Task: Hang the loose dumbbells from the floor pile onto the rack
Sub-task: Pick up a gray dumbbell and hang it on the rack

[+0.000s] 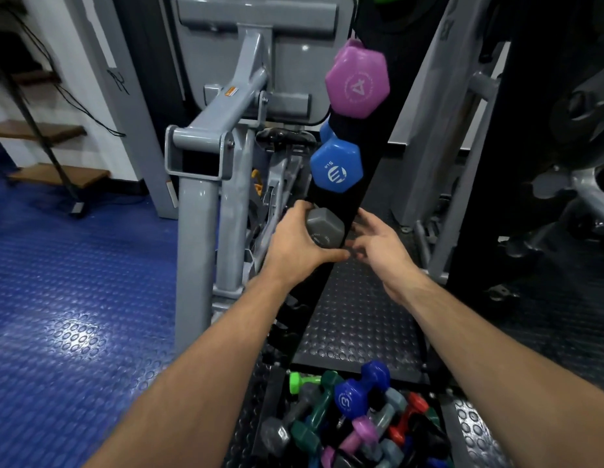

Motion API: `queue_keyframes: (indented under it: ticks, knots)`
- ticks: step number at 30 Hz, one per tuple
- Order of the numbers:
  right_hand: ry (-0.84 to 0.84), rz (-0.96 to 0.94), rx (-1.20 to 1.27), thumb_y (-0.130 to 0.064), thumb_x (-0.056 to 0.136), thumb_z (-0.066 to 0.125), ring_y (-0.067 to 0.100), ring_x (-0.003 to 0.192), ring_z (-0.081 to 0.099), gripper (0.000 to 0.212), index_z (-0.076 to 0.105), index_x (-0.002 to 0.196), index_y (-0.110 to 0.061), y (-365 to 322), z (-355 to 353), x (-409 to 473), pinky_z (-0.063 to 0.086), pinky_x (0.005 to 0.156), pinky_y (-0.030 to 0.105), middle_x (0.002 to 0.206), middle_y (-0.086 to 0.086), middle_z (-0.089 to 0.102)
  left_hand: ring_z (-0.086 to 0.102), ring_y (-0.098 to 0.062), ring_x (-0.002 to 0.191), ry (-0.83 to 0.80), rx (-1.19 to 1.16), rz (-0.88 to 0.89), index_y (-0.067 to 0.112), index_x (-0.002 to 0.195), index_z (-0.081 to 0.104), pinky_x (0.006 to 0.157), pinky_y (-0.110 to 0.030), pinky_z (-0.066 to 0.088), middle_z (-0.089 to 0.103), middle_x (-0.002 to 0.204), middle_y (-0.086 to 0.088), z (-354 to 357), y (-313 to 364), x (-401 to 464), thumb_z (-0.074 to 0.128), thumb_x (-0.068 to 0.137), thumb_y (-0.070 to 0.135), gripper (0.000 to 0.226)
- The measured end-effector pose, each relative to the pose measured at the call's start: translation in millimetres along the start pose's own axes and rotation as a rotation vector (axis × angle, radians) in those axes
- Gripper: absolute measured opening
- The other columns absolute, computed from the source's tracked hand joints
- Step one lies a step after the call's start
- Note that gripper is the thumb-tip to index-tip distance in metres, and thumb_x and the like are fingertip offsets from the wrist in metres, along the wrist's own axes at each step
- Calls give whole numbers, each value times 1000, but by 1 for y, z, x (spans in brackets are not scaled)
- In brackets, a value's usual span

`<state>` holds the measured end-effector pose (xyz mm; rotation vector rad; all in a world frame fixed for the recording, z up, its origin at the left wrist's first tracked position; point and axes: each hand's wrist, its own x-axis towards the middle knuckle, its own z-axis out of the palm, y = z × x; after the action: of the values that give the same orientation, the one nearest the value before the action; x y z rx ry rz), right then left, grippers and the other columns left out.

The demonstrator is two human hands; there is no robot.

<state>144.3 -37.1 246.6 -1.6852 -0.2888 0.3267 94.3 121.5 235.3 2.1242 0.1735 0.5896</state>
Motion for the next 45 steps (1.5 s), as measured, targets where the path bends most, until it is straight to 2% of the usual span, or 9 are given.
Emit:
queue_keyframes:
  ticks: [2,5,8,14,22,27,35,39,45]
  knots:
    - [6,9,4,15,85,43,17,128,61,80,45,153,-27,-3,0,-1,49,67,12,133,-10,66,68,-1,92,40,-12,-1,27,112,53,83,-35,60,69,102,13,6,-2,0,96,47,49,81]
    - [16,16,2,15,86,43,10,118,66,76,48,150,-27,-5,-1,0,50,67,11,124,-14,70,69,3,84,103,-111,9,22,108,55,78,-28,60,72,94,12,10,-4,-1,98,52,41,74]
    - [17,28,21,15,88,42,9,113,69,73,50,148,-27,-3,-3,2,50,64,8,130,-7,70,67,7,82,167,-210,-53,24,106,56,73,-18,57,71,91,12,11,-4,0,99,53,39,69]
    - [14,4,-8,13,89,41,8,106,73,70,54,143,-29,4,-5,5,46,81,28,123,-11,74,75,-15,84,314,-781,-325,14,105,63,79,-36,62,77,92,-1,12,-6,10,97,61,18,56]
    - [-13,-6,-26,14,85,39,9,109,72,76,53,145,-30,6,-8,7,48,82,27,126,-10,72,75,-22,89,307,-1040,-346,5,114,63,81,-38,60,76,95,-5,12,-13,15,95,58,14,65]
    - [6,-8,-30,14,86,41,6,105,73,75,52,145,-31,6,-8,6,47,87,28,121,-12,75,75,-25,93,311,-1159,-373,6,118,63,91,-47,59,76,104,-11,10,-17,17,89,68,9,56]
    - [-29,1,-54,14,86,41,5,109,71,79,48,150,-31,4,-11,3,48,97,32,129,-11,71,72,-27,99,325,-1232,-331,-2,129,58,90,-42,58,71,111,-16,6,-20,19,88,66,12,72]
    - [-38,-2,-55,14,86,41,5,109,71,79,48,150,-32,3,-11,1,48,103,35,131,-11,70,71,-25,91,370,-1141,-235,7,113,62,75,-34,59,72,100,-10,-16,-23,24,93,53,16,68]
    - [-32,22,-65,15,84,40,4,108,71,81,49,149,-33,-3,-8,-5,48,100,32,128,-13,71,72,-21,85,422,-837,-205,17,97,58,85,-53,61,73,92,-2,-49,-43,23,99,42,23,69]
